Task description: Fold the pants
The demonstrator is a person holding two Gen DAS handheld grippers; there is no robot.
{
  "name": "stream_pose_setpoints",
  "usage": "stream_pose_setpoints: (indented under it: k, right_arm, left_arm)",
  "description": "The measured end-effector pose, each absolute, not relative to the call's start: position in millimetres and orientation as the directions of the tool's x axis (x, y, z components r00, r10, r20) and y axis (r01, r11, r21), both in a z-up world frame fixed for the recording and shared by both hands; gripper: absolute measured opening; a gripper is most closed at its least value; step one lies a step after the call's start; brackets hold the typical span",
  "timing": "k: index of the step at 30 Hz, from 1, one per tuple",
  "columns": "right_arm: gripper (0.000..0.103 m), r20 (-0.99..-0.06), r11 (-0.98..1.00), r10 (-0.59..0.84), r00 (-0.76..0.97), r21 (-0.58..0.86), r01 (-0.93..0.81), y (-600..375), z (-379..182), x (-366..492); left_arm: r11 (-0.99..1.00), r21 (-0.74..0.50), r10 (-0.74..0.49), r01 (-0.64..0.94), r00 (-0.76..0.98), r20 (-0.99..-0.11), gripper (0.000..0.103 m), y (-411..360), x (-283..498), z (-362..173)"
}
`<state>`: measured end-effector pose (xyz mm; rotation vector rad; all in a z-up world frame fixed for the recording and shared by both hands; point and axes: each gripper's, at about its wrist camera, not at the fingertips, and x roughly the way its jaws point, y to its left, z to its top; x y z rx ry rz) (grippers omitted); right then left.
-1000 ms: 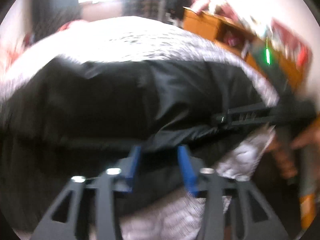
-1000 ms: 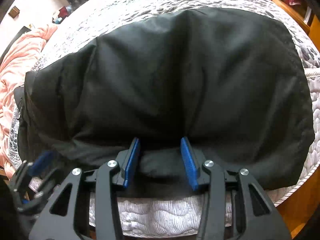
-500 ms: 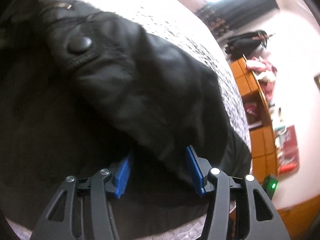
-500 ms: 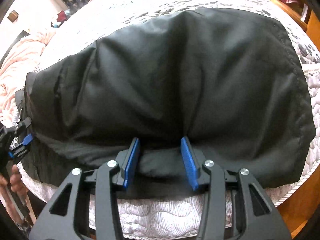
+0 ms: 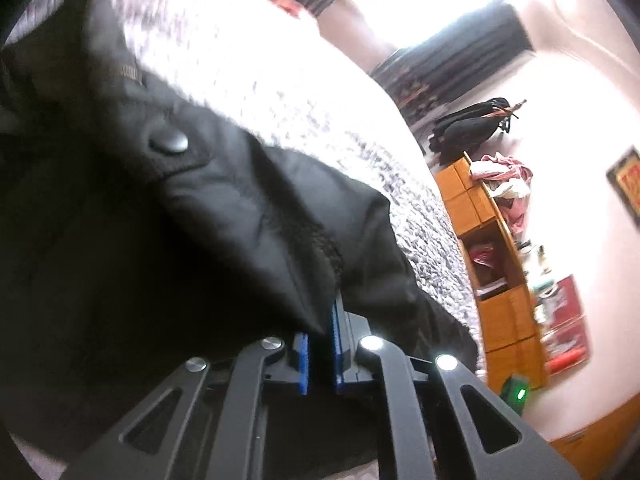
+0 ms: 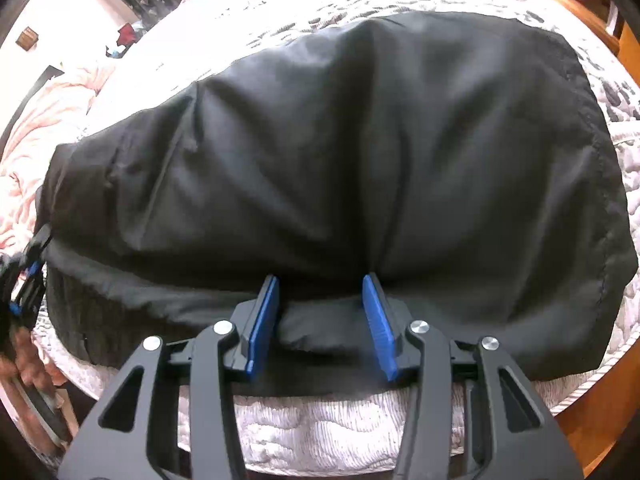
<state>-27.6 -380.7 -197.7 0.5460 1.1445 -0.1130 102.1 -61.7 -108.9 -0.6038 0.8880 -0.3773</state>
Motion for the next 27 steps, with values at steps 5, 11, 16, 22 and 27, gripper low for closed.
stream_pose_setpoints:
  k: [5, 11, 16, 22, 27]
  right_arm:
    - [0.044, -0.887, 0.859, 0.227, 0.401, 0.376, 0.346, -390.0, -197.5, -31.2]
    - [0.044, -0.914, 0.895, 0.15, 0.377, 0.288, 0.342, -384.3, -194.0, -35.5]
    - [0.045, -0.927, 0.904, 0.111, 0.359, 0.244, 0.351, -381.0, -191.5, -41.4]
    - [0.062, -0.929, 0.904, 0.043, 0.368, 0.193, 0.381, -366.4, -169.7, -51.3]
    - [0.062, -0.876, 0.945, 0.102, 0.471, 0.233, 0.228, -314.4, -134.7, -60.8]
  left_arm:
    - [0.818, -0.563, -0.488, 0.119, 0.662, -0.569, 0.008, -65.9, 38.9, -91.4]
    - [0.845, -0.534, -0.43, 0.032, 0.632, -0.644, 0.009, -69.7, -1.2, -136.4]
    - [0.836, -0.548, -0.441, -0.023, 0.567, -0.696, 0.009, -69.1, 5.8, -168.2]
    - [0.837, -0.547, -0.443, -0.027, 0.554, -0.705, 0.009, -75.1, 15.9, -175.6]
    - [0.857, -0.516, -0.422, -0.014, 0.555, -0.717, 0.01, -85.9, 19.3, -177.1]
